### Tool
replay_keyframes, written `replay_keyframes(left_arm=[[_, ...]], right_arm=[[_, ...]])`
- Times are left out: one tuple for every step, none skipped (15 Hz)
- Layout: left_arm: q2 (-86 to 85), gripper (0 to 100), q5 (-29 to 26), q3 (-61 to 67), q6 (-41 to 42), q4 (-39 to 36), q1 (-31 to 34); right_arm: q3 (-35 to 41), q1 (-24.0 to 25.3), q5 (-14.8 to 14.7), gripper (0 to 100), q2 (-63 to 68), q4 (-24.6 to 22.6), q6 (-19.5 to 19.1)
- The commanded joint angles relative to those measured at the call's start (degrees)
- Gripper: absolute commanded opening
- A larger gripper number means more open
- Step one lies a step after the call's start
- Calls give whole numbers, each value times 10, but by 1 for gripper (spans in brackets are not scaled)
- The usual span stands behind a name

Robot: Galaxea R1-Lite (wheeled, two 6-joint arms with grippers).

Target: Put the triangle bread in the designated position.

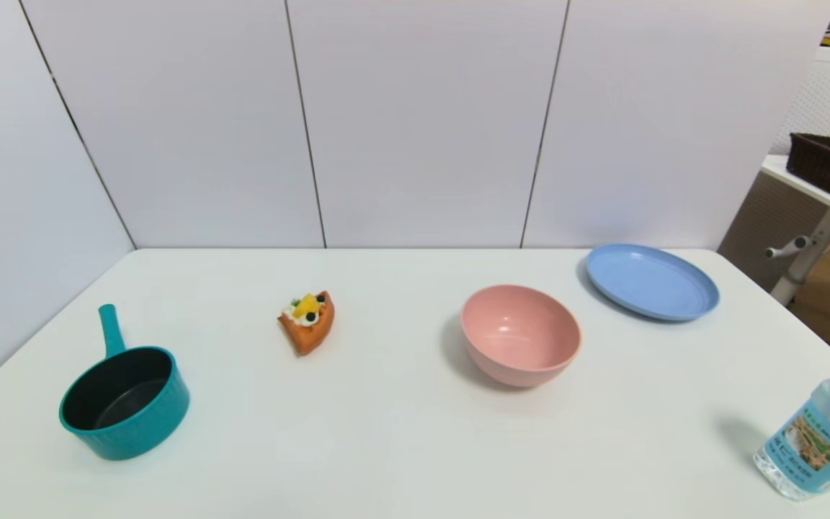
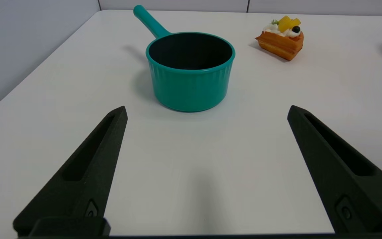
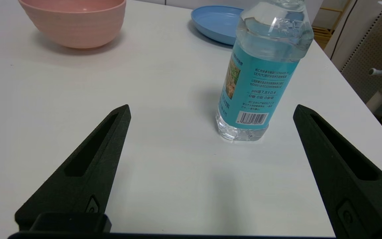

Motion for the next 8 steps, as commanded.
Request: replay_keyframes(left_arm=[[152,100,-4,-139,-1,2,-16],[199,100,-3,-202,-3,27,-41],[248,100,-2,-273,-5,66,-76],[300,100,2,-360,-7,126,-112],[357,100,15,-472,-13,200,-136],[404,100,28,-552,-13,249,-137],[452,100,35,-627,-13,285,-137],[496,100,35,-698,-9,318,-142]], right_arm=[[1,0,1,100,1,0,-1],[1,0,1,100,1,0,-1],[1,0,1,100,1,0,-1],[1,0,1,100,1,0,-1],[1,0,1,100,1,0,-1],[1,0,1,100,1,0,-1],[1,0,1,100,1,0,-1],[1,0,1,100,1,0,-1]])
